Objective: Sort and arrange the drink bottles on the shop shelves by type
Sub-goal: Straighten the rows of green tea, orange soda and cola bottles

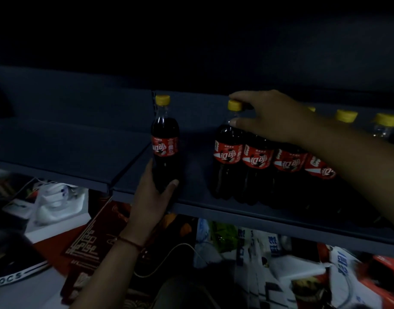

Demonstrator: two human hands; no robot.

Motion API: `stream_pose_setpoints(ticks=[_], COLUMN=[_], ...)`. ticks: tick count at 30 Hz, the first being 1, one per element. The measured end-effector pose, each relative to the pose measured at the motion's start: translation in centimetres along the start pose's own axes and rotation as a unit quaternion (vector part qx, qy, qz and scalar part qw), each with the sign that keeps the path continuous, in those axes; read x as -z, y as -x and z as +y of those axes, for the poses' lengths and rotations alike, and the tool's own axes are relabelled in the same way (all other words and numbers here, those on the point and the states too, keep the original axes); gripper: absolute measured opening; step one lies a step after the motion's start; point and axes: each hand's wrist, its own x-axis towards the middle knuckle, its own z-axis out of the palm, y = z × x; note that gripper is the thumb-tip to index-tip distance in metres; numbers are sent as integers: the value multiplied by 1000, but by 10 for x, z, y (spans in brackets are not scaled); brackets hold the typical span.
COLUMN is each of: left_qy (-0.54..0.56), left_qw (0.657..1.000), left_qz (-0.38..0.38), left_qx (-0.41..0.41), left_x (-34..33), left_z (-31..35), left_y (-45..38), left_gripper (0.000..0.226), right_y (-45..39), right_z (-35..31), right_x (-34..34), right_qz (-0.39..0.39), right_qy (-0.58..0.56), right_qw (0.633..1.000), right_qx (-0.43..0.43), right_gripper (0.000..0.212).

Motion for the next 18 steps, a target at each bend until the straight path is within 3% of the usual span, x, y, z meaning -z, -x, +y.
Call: stream_pose_setpoints(ticks=[4,12,18], left_qy=[-7,-26,-61], left_qw=[1000,999,995], left_qz=[11,-41,-75], left_qx=[12,-6,-3], left_x=[-12,-43,-48], left_z=[0,14,24], left_y=[0,2,2], left_gripper=[60,67,71], right_y=[2,10,26], right_z=[3,11,20], right_x=[-1,-10,-8], right_qz=[35,30,54], right_qy=[-34,13,40], right_qw=[999,999,996], right_qx=[10,22,51], right_gripper=[52,69,70])
